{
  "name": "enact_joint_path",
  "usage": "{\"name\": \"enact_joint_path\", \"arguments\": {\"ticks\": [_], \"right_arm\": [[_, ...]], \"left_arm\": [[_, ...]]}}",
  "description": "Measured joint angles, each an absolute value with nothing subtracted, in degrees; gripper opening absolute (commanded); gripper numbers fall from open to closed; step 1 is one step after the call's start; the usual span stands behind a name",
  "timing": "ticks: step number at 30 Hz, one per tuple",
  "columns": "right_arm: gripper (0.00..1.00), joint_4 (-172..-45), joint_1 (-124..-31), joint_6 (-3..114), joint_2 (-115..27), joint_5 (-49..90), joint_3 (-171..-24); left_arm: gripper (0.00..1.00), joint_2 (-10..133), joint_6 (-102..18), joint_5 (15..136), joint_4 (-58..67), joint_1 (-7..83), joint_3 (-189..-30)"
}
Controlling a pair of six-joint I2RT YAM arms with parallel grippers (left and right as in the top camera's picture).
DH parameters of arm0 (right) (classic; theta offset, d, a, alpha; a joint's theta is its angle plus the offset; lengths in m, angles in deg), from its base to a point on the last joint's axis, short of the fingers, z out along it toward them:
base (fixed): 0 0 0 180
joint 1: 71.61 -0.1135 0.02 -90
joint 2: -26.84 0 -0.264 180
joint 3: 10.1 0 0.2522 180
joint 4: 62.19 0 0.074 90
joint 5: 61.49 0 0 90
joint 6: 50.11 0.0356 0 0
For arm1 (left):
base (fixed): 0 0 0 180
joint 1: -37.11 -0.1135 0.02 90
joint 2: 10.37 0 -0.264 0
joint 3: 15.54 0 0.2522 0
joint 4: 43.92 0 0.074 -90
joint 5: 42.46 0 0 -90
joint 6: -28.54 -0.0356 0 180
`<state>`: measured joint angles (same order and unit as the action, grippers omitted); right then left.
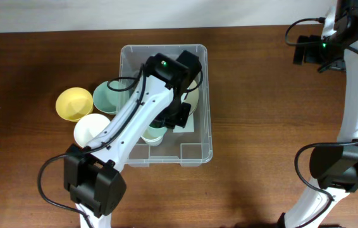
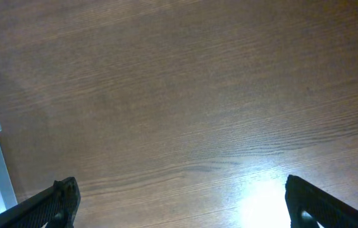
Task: Pack container
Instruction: 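Carry the pale green cup into the container beside the cream cup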
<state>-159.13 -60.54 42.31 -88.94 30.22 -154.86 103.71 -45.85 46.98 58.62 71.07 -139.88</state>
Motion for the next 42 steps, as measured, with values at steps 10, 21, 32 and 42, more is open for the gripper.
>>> {"name": "enact_joint_path", "arguments": {"ticks": [10,21,32,42], "right_arm": [[0.99,-159.13,-60.54,42.26,-88.94,30.2,-154.86],[0.99,-159.13,-60.54,42.31,-88.94,30.2,-154.86],[0.99,-159.13,-60.54,42.31,-88.94,30.2,-154.86],[0.99,-159.13,-60.54,42.31,-88.94,30.2,-154.86]], "left_arm": [[0.01,103.71,-45.19,44.45,56.37,68.71,-137.39],[0.01,103.71,-45.17,44.34,56.1,67.83,-137.39],[0.38,103.71,-44.54,44.36,57.66,67.83,-137.39],[0.01,103.71,-44.51,45.72,53.83,67.83,-137.39]]}}
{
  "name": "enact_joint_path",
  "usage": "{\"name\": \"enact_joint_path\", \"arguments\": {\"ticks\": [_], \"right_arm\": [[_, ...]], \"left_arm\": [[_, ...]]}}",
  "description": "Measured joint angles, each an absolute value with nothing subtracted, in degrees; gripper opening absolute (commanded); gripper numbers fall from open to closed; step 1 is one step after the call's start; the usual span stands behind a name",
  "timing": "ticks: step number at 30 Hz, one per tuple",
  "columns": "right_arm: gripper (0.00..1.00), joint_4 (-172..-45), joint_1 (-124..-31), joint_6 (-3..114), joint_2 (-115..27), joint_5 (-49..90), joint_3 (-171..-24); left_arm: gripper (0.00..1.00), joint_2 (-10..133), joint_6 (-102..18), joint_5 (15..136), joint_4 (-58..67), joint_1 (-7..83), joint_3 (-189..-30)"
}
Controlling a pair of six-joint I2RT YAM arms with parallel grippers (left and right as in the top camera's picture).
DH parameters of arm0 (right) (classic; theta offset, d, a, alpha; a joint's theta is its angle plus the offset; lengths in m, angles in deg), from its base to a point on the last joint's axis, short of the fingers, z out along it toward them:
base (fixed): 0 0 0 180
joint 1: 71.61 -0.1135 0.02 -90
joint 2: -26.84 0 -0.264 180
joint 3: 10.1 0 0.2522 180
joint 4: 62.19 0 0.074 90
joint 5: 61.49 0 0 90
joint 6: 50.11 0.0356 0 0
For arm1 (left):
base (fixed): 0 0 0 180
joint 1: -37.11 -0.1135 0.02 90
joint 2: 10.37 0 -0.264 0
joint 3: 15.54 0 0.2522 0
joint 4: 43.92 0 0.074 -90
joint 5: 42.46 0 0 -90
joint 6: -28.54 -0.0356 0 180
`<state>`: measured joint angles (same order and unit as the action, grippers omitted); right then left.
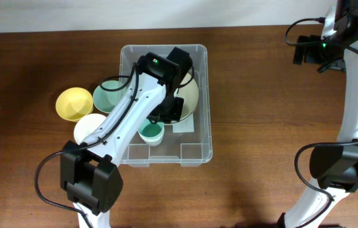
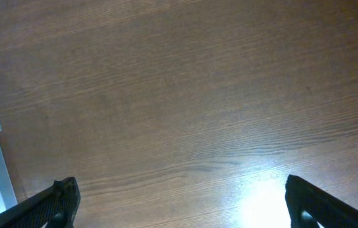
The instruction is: Pack container
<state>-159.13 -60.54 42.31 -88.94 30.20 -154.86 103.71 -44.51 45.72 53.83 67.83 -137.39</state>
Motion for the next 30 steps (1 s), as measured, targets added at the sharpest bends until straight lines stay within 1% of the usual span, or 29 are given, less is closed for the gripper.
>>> {"name": "enact_joint_path", "arguments": {"ticks": [5,9,12,16,21,30], "right_arm": [[0.99,-159.13,-60.54,42.28,-88.94,30.2,-154.86],[0.99,-159.13,-60.54,42.31,-88.94,30.22,-154.86],[0.99,-159.15,-60.54,42.31,-88.94,30.2,-154.86],[0.99,-159.11,-60.54,42.28,-88.94,30.2,-154.86],[0.99,-159.13,-60.54,42.28,-88.94,30.2,-154.86],[0.99,-159.13,-60.54,42.31,-88.94,30.2,-154.86]], "left_arm": [[0.01,103.71,-45.02,47.01,53.24,68.31,-137.39],[0.0,103.71,-45.65,47.09,50.44,71.0,-136.17],[0.0,103.71,-45.74,46.42,47.38,73.3,-132.54],[0.01,103.71,-45.93,41.94,44.98,75.39,-126.29],[0.01,103.71,-45.98,37.96,42.27,74.96,-122.09],[0.01,103.71,-46.09,35.88,38.97,74.91,-119.82]]}}
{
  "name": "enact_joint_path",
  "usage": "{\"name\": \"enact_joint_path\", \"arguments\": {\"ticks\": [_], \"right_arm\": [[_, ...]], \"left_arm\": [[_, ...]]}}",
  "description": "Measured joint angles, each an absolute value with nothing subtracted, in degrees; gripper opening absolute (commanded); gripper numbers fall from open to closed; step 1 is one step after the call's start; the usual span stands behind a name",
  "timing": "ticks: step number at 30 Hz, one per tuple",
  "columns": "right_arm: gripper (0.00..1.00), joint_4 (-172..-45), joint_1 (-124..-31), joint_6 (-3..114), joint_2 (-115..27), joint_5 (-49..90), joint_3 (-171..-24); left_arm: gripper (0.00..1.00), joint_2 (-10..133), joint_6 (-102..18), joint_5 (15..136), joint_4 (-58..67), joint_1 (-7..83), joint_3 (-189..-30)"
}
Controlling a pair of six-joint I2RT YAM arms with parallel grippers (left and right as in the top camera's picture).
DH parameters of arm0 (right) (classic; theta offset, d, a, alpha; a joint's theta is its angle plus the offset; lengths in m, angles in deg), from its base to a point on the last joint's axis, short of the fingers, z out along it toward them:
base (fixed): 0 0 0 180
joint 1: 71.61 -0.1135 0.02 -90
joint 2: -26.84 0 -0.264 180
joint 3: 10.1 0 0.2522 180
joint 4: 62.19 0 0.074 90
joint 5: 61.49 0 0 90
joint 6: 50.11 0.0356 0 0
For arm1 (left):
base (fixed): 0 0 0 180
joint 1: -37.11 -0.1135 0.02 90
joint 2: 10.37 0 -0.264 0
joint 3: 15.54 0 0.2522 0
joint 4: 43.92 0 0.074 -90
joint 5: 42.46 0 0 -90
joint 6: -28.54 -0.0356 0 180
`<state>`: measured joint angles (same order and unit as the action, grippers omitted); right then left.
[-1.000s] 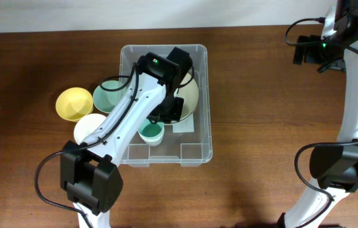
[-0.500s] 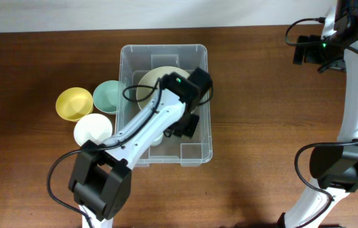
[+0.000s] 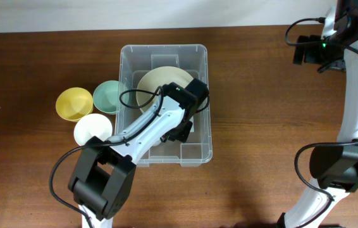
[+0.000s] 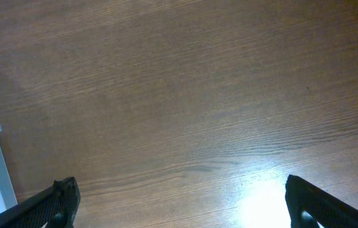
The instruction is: Pack container
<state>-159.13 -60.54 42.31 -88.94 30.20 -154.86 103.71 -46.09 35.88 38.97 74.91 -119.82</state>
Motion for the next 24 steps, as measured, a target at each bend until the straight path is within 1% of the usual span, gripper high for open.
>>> {"name": "enact_joint_path", "arguments": {"ticks": [14,24], "right_arm": [[0.99,-159.13,-60.54,42.33,-88.94,30.2,-154.86],[0.99,-159.13,-60.54,42.31,-88.94,30.22,-154.86]], "left_arm": [[0.0,103.71,-46.09,32.38,38.97,74.91,-119.69],[0.01,103.71,-46.04,29.59,38.92,74.91,-115.78]]}}
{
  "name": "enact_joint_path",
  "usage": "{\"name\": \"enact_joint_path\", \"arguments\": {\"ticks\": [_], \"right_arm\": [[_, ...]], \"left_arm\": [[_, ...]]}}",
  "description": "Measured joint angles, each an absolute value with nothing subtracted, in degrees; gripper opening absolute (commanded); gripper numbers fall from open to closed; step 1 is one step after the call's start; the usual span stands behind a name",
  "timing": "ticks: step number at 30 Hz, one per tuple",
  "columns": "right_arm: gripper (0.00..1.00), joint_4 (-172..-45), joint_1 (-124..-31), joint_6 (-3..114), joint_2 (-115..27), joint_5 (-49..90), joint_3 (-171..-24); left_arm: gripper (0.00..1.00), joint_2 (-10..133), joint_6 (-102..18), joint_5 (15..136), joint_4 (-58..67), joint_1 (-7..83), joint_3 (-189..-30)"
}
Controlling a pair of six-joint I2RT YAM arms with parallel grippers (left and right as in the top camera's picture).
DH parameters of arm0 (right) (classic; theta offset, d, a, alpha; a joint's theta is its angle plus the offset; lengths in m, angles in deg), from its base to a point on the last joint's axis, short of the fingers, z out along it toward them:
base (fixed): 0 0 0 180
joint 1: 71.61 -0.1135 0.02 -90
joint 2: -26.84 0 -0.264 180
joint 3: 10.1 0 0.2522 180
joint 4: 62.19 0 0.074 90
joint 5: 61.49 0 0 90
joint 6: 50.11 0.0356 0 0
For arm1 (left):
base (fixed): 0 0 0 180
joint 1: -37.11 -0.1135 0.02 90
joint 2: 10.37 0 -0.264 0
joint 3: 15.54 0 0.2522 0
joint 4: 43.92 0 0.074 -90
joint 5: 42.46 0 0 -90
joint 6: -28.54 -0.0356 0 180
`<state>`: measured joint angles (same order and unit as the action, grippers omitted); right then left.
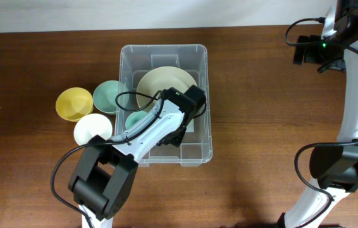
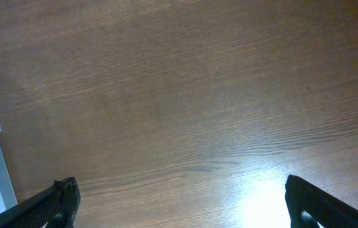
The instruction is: Pack container
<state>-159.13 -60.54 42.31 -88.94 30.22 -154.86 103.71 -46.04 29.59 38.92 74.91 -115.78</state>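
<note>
A clear plastic container [image 1: 198,63] stands mid-table in the overhead view. A large cream bowl [image 1: 163,83] lies in its far half, and a small teal cup [image 1: 134,120] shows at its left wall. My left arm reaches across the container, with the left gripper [image 1: 176,133] low over the near right part; its jaws are hidden under the wrist. My right gripper [image 2: 182,193] hangs open over bare wood far to the right, holding nothing.
Three bowls sit on the table left of the container: a yellow one [image 1: 74,104], a mint green one [image 1: 107,96] and a white one [image 1: 92,128]. A corner of the container shows at the left edge of the right wrist view.
The left wrist has shifted slightly left and toward the near side inside the container. The teal cup now shows beside the arm at the left wall. The right arm has not moved.
The left gripper was first down in the container at the teal cup, covering most of the cream bowl. Then it stood farther back with the cup free in the near half. Later it was at the right side, the cream bowl fully uncovered, as now.
</note>
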Motion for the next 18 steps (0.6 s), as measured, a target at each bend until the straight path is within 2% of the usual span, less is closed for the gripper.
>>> {"name": "enact_joint_path", "arguments": {"ticks": [18], "right_arm": [[0.99,-159.13,-60.54,42.31,-88.94,30.2,-154.86]], "left_arm": [[0.01,103.71,-45.63,30.15,37.68,74.91,-115.75]]}}
